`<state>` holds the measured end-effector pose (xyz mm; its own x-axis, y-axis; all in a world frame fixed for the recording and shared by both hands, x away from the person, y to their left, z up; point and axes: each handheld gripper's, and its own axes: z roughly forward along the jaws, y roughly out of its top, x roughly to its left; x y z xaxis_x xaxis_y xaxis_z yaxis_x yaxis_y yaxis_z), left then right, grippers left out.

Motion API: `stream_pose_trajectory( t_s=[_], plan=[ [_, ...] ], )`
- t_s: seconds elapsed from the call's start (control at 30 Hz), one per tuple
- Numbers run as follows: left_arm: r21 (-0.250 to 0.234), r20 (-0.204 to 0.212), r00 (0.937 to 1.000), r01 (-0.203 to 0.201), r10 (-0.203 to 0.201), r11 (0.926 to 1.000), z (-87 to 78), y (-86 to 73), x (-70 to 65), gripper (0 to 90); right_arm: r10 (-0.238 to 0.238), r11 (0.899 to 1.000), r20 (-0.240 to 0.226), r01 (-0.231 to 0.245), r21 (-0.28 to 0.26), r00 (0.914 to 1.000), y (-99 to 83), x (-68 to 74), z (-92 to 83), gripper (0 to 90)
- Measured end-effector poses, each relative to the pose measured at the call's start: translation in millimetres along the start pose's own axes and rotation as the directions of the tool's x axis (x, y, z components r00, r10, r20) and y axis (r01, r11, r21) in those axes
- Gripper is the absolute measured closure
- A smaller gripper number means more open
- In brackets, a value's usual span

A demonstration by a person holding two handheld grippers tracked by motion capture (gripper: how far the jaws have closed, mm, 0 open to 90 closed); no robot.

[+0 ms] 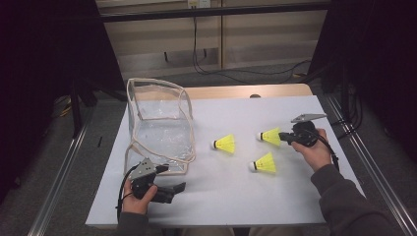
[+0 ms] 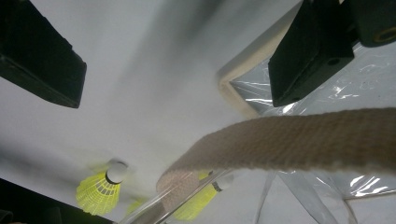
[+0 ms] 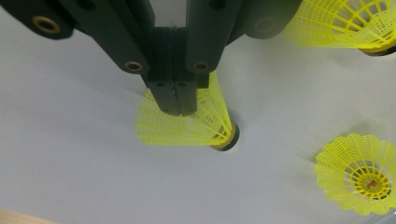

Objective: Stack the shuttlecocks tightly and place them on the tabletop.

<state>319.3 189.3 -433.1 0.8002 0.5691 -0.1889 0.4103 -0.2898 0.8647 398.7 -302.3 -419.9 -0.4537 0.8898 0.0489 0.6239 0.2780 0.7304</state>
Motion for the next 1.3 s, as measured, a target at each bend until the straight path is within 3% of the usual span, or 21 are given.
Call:
stream_pose_trajectory(
  t_s=[0.43, 0.7, 0.93, 1.3],
  plan=[
    [0.001, -0.003, 1.0, -0.002, 0.002, 1.0, 0.1, 0.1, -0.4, 4.3, 0.008, 0.999, -0.005, -0.008, -0.04, 1.0, 4.8, -5.0, -15.7, 87.2],
    [0.006, -0.004, 1.0, -0.003, 0.003, 1.0, 0.3, 0.1, -0.5, 4.3, 0.035, 0.998, -0.021, -0.036, -0.059, 0.9992, 8.0, -0.2, -18.2, 60.0],
    [0.001, -0.002, 1.0, -0.004, 0.004, 1.0, 0.6, 0.0, -0.8, 4.3, 0.046, 0.998, -0.051, -0.049, -0.051, 0.9976, 8.9, 6.3, -10.3, 48.3],
    [0.002, 0.0, 1.0, -0.005, 0.005, 1.0, 0.2, 0.0, -0.6, 4.3, 0.067, 0.998, -0.046, -0.067, -0.007, 0.9967, 1.9, 8.5, 6.3, 45.8]
  ],
)
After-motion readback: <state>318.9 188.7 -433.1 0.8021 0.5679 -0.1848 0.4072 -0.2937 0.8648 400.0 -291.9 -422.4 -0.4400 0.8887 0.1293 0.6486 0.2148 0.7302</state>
